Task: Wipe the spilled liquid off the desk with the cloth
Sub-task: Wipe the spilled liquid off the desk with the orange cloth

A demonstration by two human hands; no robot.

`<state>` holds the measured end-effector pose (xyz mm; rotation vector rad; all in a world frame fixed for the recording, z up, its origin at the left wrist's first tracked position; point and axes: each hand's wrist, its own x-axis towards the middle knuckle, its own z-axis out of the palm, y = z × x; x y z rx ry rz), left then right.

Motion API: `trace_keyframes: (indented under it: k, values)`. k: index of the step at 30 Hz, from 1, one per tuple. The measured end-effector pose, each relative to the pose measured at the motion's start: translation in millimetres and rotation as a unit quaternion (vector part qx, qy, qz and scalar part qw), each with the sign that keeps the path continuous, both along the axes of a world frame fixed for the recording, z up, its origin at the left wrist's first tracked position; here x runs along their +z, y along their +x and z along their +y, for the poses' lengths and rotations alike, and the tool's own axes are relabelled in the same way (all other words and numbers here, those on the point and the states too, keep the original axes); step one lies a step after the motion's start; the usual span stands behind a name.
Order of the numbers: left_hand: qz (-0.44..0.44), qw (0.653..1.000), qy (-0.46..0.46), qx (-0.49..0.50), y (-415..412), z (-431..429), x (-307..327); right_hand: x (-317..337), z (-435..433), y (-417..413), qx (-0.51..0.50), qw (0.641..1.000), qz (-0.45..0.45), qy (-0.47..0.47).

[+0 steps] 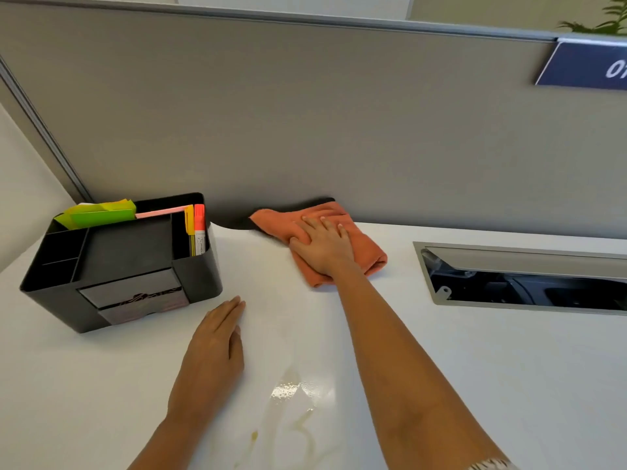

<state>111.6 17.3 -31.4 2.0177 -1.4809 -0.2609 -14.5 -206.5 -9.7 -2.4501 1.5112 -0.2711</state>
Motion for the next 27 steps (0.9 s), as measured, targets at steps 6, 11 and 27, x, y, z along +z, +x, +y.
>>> trace_keyframes:
  k: [6, 11, 27]
  values:
    - [-0.001, 1.000, -0.002, -0.006, 1.2, -1.6, -0.6, 4.9, -12.1, -61.7, -0.206, 0.978, -0.012, 0.001]
    - [-0.004, 1.000, 0.004, -0.006, -0.4, -0.7, -0.3, 1.9, 14.8, -85.7, -0.253, 0.967, -0.017, -0.005]
    - [0.007, 0.999, 0.015, -0.039, -3.4, 5.5, 15.2, -11.5, 198.4, -128.6, -0.034, 0.999, 0.027, -0.012]
